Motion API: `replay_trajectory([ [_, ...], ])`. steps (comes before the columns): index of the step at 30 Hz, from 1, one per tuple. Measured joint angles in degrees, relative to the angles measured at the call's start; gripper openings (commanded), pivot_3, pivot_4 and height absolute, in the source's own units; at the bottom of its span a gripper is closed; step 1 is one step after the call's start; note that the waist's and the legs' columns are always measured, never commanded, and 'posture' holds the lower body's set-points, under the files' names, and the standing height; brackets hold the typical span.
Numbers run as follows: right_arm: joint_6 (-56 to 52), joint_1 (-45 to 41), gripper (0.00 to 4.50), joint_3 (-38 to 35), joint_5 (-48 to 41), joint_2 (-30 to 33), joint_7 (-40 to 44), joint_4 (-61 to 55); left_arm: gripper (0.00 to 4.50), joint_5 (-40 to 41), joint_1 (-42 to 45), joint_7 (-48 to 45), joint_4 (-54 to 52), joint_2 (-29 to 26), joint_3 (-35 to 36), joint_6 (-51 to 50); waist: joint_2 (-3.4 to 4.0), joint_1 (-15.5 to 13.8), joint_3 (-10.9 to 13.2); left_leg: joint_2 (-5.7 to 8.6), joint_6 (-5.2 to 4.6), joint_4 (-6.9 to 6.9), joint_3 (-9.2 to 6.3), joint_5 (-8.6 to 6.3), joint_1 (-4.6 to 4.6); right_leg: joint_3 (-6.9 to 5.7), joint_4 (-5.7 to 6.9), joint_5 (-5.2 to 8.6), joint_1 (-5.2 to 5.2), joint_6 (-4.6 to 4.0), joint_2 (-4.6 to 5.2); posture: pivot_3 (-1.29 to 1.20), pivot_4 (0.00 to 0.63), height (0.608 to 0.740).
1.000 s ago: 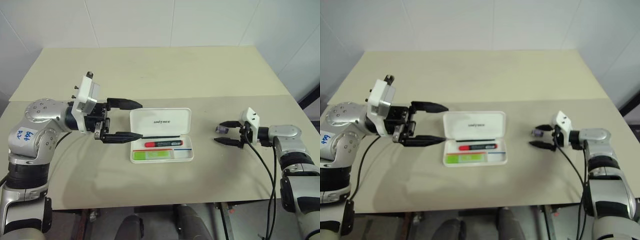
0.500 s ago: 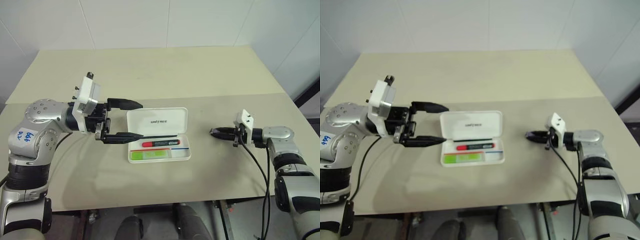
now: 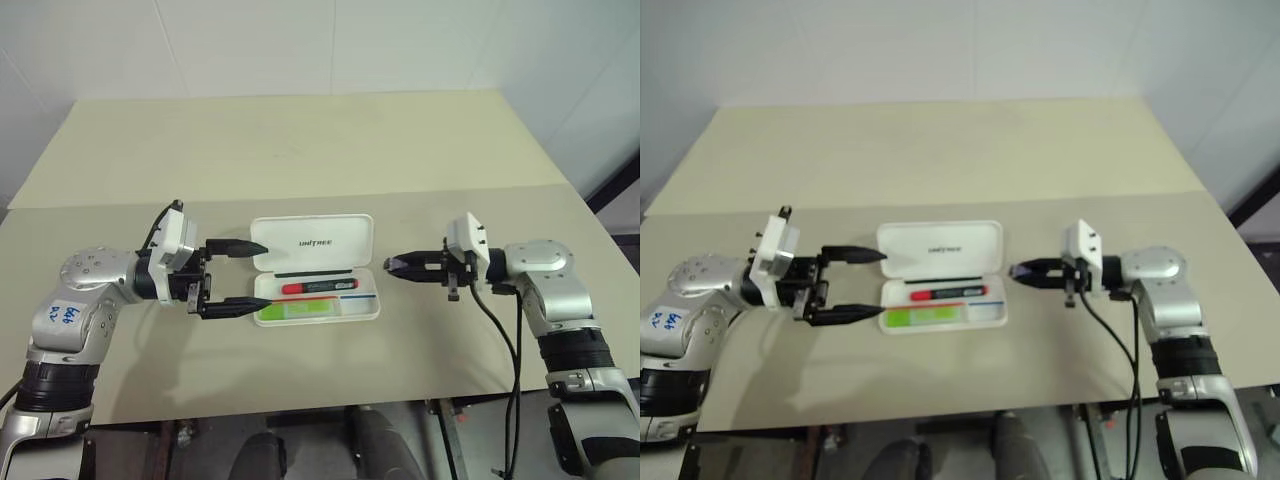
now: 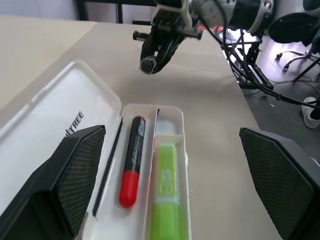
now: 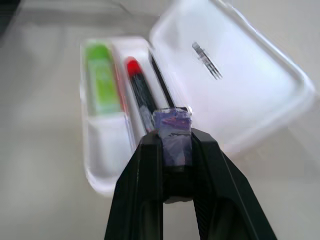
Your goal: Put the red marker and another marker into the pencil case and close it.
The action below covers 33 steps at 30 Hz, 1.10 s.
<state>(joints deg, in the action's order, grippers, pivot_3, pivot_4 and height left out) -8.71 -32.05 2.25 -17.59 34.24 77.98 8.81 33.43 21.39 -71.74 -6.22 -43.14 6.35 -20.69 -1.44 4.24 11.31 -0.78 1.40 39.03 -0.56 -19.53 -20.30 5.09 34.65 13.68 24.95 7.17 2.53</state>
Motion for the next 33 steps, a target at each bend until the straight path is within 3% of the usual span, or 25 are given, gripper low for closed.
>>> replay_trajectory([
  [6,-7.46,2.52,0.4,7.37,-0.54,-1.8,-1.77,-10.17,4.5,-0.16,-2.1,1.02,-0.13,1.56,-0.13,2.03,0.0,-1.05,0.0,0.01,0.0,0.0,-0.01,0.0,-0.02,-0.04,-0.11,0.03,0.05,-0.05,0.0,0.0,0.15,0.74],
  [11,-5.99,2.75,0.4,10.71,2.43,-1.7,-1.77,-7.74,4.5,-0.19,-3.33,2.38,-1.75,1.66,-0.12,2.04,0.0,-1.27,0.0,0.02,-0.02,0.0,0.08,-0.01,-0.06,-0.05,-0.18,0.02,0.05,-0.04,0.01,0.0,0.15,0.74],
  [31,-0.41,-0.5,0.4,11.1,4.87,-1.92,0.19,2.96,4.5,-0.13,-5.2,5.23,-4.4,1.66,0.08,1.98,0.0,-1.11,0.0,-0.01,-0.03,-0.03,0.28,-0.02,-0.05,-0.07,-0.2,0.04,0.06,-0.08,-0.02,0.0,0.15,0.74],
  [33,-0.17,-0.51,1.15,11.1,4.88,-2.22,0.19,3.19,4.5,-0.13,-5.16,5.35,-4.4,1.64,0.08,1.98,0.0,-1.11,0.0,-0.01,-0.03,-0.03,0.28,-0.02,-0.05,-0.07,-0.19,0.04,0.06,-0.08,-0.02,0.0,0.15,0.74],
])
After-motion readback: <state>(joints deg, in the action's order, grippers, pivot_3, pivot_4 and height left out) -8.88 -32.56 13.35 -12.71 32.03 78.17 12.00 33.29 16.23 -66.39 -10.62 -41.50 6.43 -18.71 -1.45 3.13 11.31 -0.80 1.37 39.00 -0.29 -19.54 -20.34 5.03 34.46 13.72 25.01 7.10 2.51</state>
